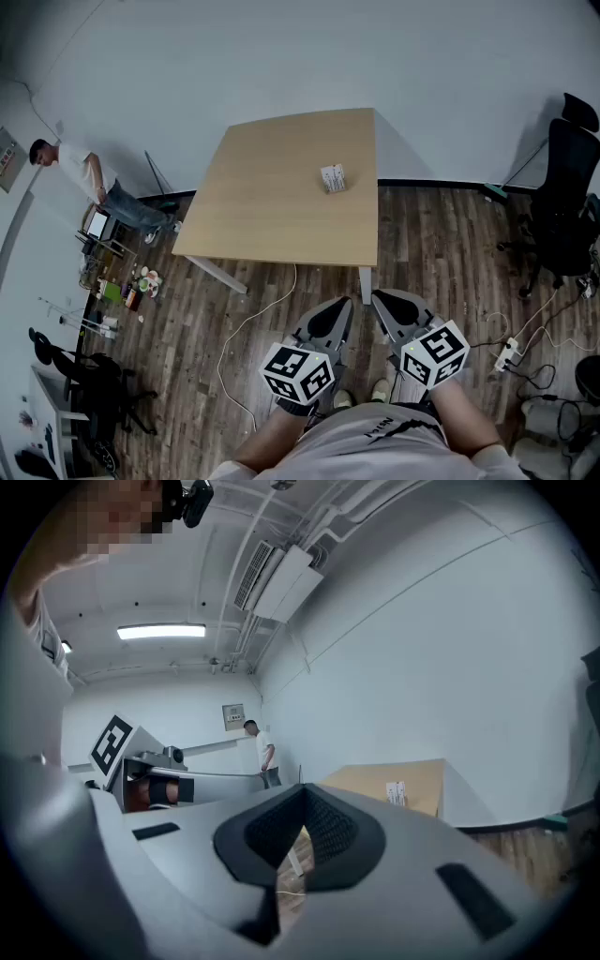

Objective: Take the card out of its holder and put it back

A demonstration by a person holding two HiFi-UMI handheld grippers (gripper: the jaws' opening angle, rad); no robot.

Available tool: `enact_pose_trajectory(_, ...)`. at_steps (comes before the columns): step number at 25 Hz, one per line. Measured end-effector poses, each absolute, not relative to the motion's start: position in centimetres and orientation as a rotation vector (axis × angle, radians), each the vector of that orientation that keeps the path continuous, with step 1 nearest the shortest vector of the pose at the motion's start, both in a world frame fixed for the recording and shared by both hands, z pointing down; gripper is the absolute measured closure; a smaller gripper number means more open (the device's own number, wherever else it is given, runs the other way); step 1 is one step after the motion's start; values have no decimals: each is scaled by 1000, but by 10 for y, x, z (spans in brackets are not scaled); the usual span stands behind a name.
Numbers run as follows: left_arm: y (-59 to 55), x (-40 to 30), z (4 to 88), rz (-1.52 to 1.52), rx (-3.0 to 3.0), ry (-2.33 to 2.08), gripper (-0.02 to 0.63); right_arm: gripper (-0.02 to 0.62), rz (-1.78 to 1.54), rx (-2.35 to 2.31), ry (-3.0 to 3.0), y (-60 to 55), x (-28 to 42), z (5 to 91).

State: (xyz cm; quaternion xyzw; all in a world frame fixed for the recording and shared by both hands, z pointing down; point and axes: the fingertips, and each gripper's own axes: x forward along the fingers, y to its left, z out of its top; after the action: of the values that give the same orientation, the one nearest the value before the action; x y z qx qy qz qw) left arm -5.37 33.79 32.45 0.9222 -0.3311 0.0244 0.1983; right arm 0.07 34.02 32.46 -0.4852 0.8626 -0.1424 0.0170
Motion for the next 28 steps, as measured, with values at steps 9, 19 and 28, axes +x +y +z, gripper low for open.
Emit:
enact_pose_trajectory(9, 344, -28, 333, 102, 2585, -921, 592, 581, -459, -1455, 2668, 346, 22, 329)
enact_pose_trajectory(19, 322, -24, 324, 93, 2599, -981, 592, 581, -447, -1402, 2650, 326, 38, 327)
enact_pose_trajectory(28, 267, -23, 335, 68, 2597, -954, 592, 581, -444, -1443, 2659, 275, 35, 337)
